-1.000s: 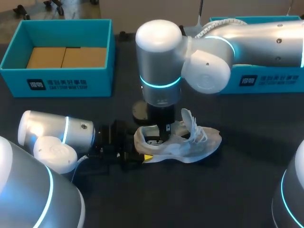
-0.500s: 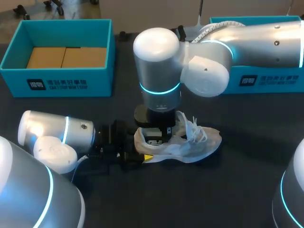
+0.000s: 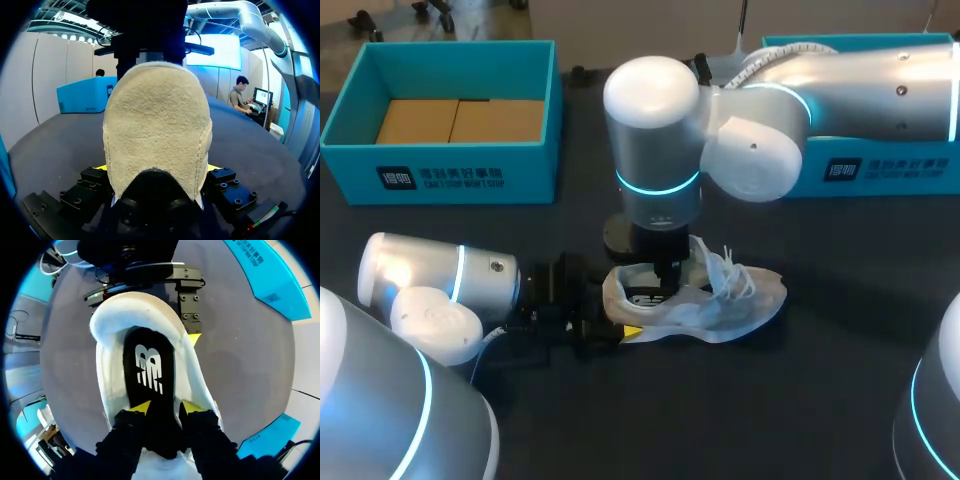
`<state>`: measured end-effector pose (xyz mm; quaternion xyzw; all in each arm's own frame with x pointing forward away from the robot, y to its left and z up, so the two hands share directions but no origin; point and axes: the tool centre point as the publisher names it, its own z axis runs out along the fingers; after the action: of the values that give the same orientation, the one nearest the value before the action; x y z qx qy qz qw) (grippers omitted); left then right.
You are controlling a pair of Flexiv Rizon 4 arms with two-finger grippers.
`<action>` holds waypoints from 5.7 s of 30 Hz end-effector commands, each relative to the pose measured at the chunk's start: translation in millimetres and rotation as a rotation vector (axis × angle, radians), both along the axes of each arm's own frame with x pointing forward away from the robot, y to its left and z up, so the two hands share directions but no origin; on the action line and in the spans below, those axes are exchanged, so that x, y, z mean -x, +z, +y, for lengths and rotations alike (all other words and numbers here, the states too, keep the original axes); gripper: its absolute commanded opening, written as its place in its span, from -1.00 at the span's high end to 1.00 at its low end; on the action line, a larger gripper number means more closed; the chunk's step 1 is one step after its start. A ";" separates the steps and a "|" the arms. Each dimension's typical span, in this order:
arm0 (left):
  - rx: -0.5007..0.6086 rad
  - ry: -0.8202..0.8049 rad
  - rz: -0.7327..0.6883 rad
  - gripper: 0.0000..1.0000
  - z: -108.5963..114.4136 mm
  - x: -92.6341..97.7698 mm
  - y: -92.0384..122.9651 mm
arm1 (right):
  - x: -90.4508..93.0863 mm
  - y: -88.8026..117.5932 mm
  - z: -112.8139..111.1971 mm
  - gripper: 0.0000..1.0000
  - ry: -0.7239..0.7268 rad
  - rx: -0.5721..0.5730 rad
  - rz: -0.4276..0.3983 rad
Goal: Take the shoe out of the shoebox, open the shoe tongue, remove and reinsert the insole, then place the shoe into the shoebox
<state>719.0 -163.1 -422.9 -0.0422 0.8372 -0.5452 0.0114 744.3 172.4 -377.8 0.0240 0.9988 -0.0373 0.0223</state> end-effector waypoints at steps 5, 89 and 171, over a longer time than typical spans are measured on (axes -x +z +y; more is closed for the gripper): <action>-0.003 -0.002 0.000 1.00 -0.5 -0.5 0.0 | -2.8 -14.6 4.8 0.09 0.007 -0.021 0.014; -0.003 -0.002 0.000 1.00 -0.5 -0.5 0.0 | -4.5 78.0 27.6 1.00 0.144 -0.232 0.055; -0.003 -0.002 0.000 1.00 -0.5 -0.5 0.0 | 16.1 56.9 34.9 -0.29 -0.055 -0.656 0.671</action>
<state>718.8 -162.8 -422.7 -0.0420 0.8370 -0.5455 0.0118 727.4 206.2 -315.1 0.0429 0.9104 0.2724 -0.3083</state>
